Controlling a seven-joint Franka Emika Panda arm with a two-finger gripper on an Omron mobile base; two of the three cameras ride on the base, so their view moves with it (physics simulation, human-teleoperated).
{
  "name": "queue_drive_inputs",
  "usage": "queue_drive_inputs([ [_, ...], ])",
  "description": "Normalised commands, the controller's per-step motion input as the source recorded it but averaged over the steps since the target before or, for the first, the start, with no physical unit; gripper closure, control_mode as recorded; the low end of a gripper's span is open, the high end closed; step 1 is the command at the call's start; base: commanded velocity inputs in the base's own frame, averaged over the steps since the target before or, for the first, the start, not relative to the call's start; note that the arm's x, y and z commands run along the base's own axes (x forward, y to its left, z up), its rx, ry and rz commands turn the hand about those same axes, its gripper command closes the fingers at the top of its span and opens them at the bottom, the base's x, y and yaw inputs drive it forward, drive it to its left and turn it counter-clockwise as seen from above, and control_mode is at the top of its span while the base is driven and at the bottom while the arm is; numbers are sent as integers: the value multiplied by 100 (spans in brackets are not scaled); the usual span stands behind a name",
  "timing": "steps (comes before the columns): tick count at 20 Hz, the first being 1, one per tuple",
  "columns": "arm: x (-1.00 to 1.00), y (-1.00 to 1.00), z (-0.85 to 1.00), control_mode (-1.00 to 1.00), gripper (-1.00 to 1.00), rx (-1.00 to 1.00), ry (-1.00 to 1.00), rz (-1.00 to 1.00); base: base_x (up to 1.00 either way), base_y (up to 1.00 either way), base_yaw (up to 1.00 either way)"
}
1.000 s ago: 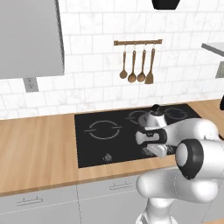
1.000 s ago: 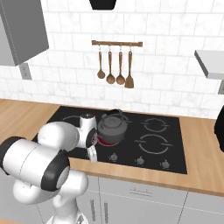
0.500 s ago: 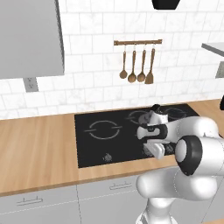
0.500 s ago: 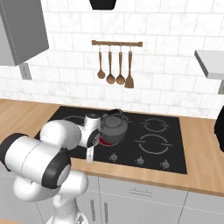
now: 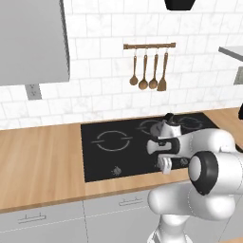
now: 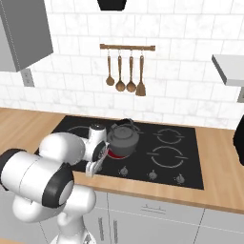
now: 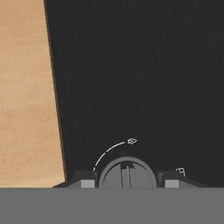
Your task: Turn off the front center burner of the stove.
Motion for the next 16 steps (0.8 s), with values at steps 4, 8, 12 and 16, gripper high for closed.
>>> queue_drive_inputs([
  [4,-15,33,-11,-100,100,0,2,-45,0,0,0],
  [8,-12,32,-5,-100,100,4,7,-47,0,0,0],
  [12,-13,34,-8,-100,100,2,6,-47,0,0,0],
  [16,-10,30,-8,-100,100,3,5,-46,0,0,0],
])
